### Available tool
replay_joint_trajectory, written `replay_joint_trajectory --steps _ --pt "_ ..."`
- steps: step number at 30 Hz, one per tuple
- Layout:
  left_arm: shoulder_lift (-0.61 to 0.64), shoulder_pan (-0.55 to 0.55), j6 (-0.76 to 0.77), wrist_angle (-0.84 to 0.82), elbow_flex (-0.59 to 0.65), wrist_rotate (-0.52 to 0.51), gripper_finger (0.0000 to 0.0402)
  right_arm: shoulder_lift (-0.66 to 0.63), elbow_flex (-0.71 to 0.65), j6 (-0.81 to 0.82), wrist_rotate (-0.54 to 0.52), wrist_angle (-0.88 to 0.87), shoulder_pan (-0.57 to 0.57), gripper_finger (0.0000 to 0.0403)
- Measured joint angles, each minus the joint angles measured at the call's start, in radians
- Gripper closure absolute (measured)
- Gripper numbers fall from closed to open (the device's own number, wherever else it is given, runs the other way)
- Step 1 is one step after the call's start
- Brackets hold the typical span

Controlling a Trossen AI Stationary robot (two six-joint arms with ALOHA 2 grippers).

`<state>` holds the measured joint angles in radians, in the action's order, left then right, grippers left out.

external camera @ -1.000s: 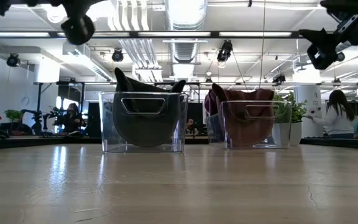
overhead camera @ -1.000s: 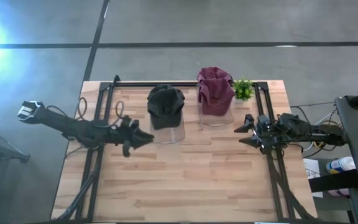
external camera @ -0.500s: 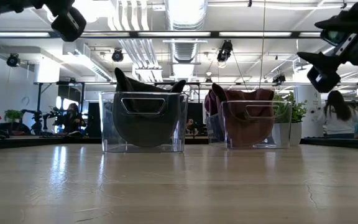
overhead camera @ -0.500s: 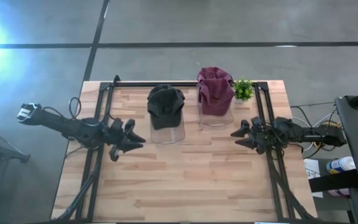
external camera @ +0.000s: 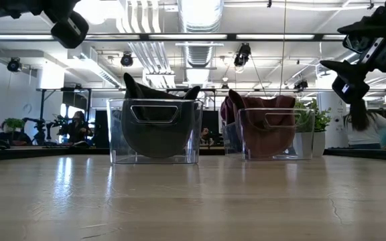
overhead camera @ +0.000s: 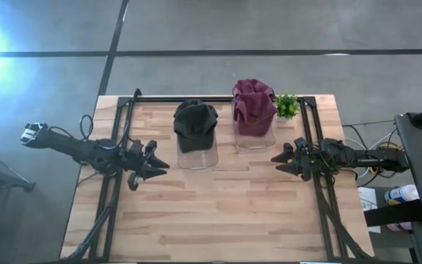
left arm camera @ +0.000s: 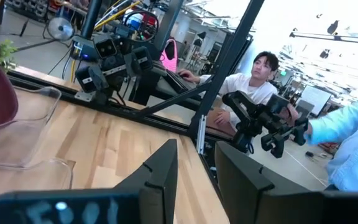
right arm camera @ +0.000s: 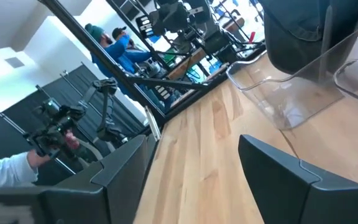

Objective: Pick & Place hat
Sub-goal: Return to Home Position

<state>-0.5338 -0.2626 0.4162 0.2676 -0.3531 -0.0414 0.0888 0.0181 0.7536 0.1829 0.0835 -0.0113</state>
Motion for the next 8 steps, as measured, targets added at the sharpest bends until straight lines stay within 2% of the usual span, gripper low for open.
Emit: replay_joint_trajectory --steps 8 --pt "-0.001 0.000 0.009 0.001 0.000 0.000 0.0300 0.000 0.000 -0.001 0.000 0.000 0.000 0.0157"
